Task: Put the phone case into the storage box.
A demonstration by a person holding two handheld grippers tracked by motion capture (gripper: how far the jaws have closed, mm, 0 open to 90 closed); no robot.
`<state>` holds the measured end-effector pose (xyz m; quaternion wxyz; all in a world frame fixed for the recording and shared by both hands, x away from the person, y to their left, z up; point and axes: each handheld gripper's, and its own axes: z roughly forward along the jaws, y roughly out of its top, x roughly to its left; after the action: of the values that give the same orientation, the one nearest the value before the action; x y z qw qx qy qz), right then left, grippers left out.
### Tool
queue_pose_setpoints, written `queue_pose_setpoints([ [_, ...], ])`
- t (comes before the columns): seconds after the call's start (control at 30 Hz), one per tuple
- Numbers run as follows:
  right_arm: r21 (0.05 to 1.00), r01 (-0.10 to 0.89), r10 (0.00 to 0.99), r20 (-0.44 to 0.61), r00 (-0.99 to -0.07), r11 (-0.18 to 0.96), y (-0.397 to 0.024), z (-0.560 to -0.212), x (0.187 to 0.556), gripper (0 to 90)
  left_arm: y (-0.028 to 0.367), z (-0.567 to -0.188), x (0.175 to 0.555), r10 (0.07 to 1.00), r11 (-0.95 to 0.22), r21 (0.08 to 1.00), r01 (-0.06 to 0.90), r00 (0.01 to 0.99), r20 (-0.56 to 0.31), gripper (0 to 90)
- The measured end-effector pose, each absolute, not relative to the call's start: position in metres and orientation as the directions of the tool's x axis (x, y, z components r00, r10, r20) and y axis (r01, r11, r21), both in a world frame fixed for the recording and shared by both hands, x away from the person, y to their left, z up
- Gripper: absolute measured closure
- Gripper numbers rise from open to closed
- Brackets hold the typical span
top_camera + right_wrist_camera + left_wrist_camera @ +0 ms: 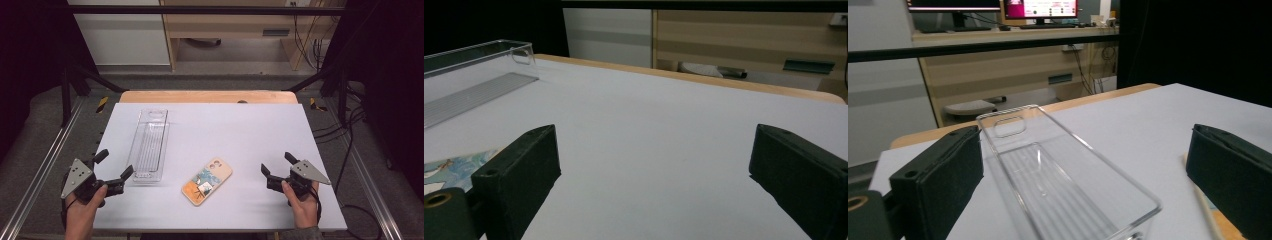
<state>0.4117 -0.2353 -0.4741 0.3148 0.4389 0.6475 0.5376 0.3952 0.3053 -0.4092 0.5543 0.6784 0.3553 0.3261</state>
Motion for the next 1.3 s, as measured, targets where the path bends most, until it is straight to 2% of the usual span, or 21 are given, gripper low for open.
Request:
queue_pose_setpoints([
  [0.3,0.971,0.233,0.912,0.050,-0.408,0.051,-0.238,-0.477,0.412,5.4,0.276,-0.397,0.391,0.808,-0.201,0.970,0.137,0.583,0.085,2.0],
  [0.4,0.970,0.236,0.910,0.045,-0.411,0.059,-0.236,-0.478,0.413,5.5,0.266,-0.397,0.391,0.796,-0.251,0.959,0.135,0.593,0.125,2.2],
  [0.63,0.969,0.238,0.908,0.037,-0.418,0.070,-0.234,-0.479,0.413,5.4,0.233,-0.403,0.396,0.742,-0.335,0.927,0.170,0.654,0.149,2.1],
  [0.97,0.968,0.240,0.901,0.039,-0.432,0.073,-0.229,-0.480,0.412,5.3,0.179,-0.414,0.399,0.663,-0.440,0.867,0.231,0.736,0.140,2.5],
  [1.3,0.966,0.243,0.892,0.028,-0.452,0.092,-0.223,-0.481,0.414,5.3,0.151,-0.434,0.409,0.634,-0.500,0.808,0.311,0.767,0.096,2.9],
])
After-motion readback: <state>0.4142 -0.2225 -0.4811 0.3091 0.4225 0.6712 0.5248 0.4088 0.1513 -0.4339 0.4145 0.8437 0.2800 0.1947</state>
